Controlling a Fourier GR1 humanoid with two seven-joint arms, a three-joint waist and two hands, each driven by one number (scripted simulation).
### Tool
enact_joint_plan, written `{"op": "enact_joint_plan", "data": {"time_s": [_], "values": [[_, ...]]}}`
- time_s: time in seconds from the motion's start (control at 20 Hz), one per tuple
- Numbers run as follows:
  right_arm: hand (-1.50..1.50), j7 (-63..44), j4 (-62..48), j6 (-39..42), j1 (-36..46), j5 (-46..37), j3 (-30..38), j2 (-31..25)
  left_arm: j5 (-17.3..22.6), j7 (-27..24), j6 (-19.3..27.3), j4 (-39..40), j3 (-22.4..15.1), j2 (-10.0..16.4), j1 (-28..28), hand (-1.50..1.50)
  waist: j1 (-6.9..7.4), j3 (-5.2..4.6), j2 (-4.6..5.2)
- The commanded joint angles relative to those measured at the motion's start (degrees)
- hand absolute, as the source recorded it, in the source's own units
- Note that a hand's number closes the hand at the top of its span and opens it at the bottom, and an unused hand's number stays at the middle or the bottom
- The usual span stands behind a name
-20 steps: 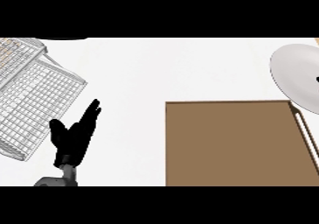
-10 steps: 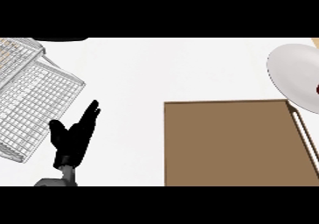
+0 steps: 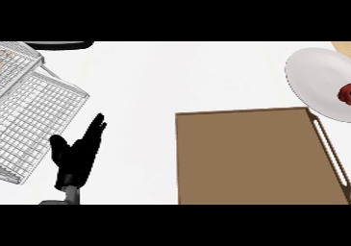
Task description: Pick the bell pepper from the tray and place it in the plate
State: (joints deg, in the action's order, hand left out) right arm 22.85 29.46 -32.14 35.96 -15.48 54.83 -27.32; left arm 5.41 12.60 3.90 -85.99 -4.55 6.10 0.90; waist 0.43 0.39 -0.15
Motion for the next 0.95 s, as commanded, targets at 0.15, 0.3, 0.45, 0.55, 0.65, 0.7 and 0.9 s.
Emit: {"op": "enact_joint_plan", "data": {"time_s": [0.15,0.3,0.45,0.55,0.65,0.7,0.9], "values": [[-1.50,-2.3,9.3,10.2,-8.8,2.6,-5.3,3.5,-0.1,-0.1,-1.1,1.6,0.0,-0.1,2.6,0.00,-0.99,-0.46,-0.12],[-1.50,-3.5,16.8,8.4,-14.4,2.4,-7.3,8.6,0.8,1.0,-2.0,0.7,0.3,0.3,3.9,0.00,-1.25,-0.49,-0.22],[-1.50,-8.5,24.6,7.3,-18.4,-0.1,-11.1,12.2,-0.6,0.9,0.2,3.0,0.2,-1.3,1.7,0.00,-1.56,-0.53,-0.25],[-1.50,-10.9,31.0,8.8,-22.6,0.9,-11.7,13.2,1.4,-0.3,-3.2,2.2,2.3,1.6,3.5,0.00,-1.28,-0.50,-0.18],[-1.50,-14.1,34.0,6.3,-23.7,-0.8,-14.3,15.3,-0.2,2.2,-0.7,1.8,0.6,-0.9,0.6,0.00,-0.95,-0.46,-0.03],[-1.50,-14.1,38.3,6.6,-26.7,-0.5,-14.9,17.6,2.5,1.3,-3.7,3.0,3.5,1.7,0.5,0.00,-1.10,-0.48,-0.06],[-1.50,-19.1,48.1,5.6,-31.7,-1.6,-18.2,21.2,0.5,0.0,-2.1,4.3,2.1,-0.7,0.6,0.00,-0.95,-0.45,0.04]]}}
